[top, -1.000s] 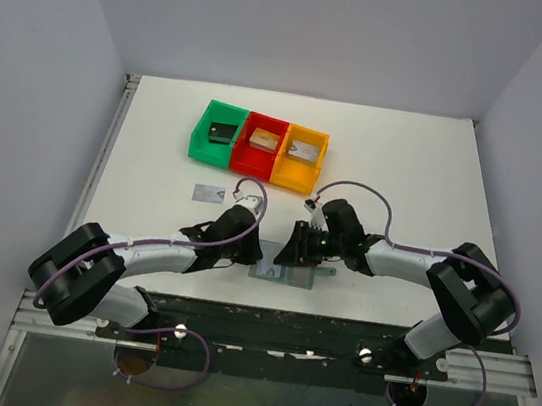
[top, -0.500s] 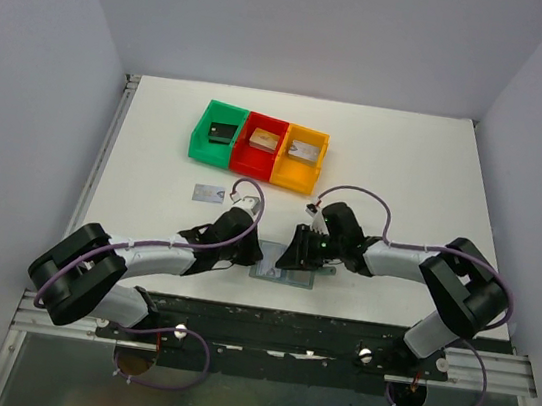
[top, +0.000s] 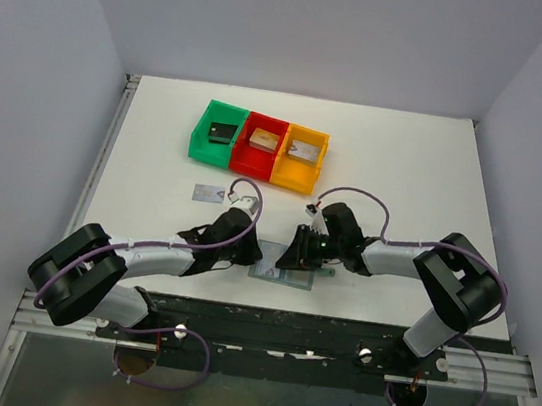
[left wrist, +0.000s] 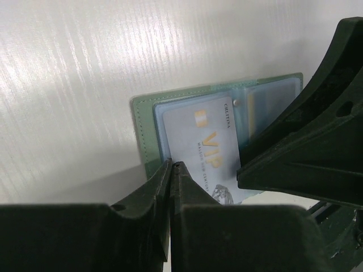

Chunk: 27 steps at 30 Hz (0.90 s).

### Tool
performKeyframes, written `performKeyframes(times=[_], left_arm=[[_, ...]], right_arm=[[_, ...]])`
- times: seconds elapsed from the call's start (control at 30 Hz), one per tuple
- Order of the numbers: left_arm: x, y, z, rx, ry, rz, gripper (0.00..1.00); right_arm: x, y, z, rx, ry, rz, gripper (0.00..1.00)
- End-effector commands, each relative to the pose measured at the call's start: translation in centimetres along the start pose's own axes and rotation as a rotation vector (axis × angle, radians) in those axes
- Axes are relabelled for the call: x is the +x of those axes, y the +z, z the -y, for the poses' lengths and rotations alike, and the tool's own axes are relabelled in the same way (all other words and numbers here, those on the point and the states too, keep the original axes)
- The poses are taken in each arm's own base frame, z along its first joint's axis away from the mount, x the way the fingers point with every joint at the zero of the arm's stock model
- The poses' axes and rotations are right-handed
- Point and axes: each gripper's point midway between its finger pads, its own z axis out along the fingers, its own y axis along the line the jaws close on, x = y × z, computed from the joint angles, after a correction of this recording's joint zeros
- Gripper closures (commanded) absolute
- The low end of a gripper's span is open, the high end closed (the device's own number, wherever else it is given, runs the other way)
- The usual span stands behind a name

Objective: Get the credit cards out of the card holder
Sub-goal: Remove the credit card from the card holder.

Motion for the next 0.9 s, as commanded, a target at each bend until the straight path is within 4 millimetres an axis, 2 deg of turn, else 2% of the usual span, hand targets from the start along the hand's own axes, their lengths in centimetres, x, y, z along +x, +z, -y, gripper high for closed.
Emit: performKeyframes(times=[0.0, 0.3, 0.57, 0.67, 0.87], left_arm=[[1.5, -0.3, -1.3, -0.037, -0.007, -0.039, 0.86], [0.2, -1.6, -0.9, -0.036, -0.009, 0.009, 0.82], [0.3, -1.7, -1.1, -0.044, -0.003, 0.004, 0.81], [0.8, -1.4, -1.5, -0.061, -0.005, -0.014, 0.82], [0.9, -1.5, -2.4, -0.094, -0.011, -0.006, 0.84]], right_arm=[[0.1, 0.3, 0.1, -0.028, 0.020, 0.001, 0.68], [-0.4, 0.4, 0.6, -0.022, 0.034, 0.011, 0.85], [-0.7, 0.4, 0.5, -0.014, 0.021, 0.011, 0.92], [-0.6, 0.3, 0.5, -0.016, 0.031, 0.008, 0.88], [-0.8, 0.4, 0.1, -0.032, 0.043, 0.009, 0.72]])
